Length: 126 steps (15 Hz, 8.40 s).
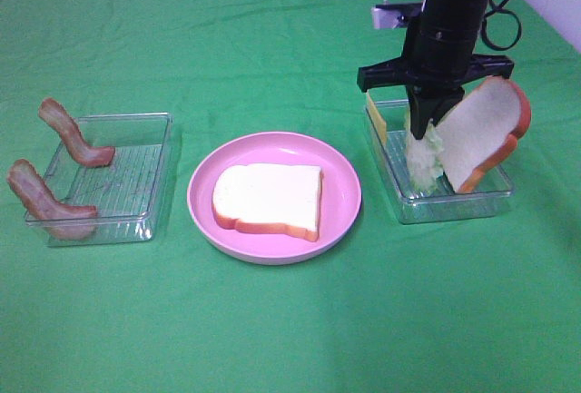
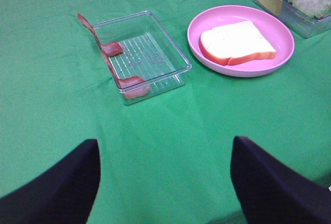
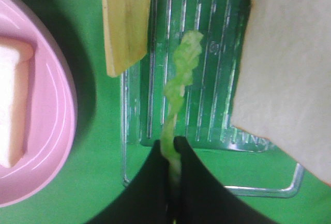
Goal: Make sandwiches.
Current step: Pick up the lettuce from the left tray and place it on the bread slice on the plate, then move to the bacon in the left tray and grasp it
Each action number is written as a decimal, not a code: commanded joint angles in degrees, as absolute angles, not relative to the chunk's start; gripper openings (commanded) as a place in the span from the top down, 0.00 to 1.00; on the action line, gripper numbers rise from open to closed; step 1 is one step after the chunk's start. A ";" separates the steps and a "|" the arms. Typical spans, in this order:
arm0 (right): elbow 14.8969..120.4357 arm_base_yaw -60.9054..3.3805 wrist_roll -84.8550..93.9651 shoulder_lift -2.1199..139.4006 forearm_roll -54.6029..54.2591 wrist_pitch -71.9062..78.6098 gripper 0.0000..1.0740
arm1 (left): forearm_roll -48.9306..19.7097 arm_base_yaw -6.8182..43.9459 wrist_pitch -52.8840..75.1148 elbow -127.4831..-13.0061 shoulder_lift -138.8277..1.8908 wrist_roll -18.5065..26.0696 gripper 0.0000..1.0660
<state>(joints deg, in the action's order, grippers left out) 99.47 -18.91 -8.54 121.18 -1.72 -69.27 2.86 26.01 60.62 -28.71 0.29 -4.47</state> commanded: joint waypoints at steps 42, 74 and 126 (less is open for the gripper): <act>99.69 -27.62 3.15 129.43 -35.41 -55.75 0.89 | 3.04 26.18 59.99 -28.59 0.92 -4.41 0.36; 90.64 -27.62 -6.70 85.83 -2.01 -73.80 0.38 | 3.04 26.18 59.99 -28.59 0.86 -4.41 0.36; 29.39 -27.62 5.56 -1.15 -1.89 -61.25 0.38 | 6.70 10.26 59.01 -69.16 -96.09 -22.12 0.36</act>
<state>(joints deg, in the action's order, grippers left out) 29.51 -27.79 4.98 -0.34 -2.12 -61.82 7.39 10.60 59.70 -68.98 -95.68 -22.63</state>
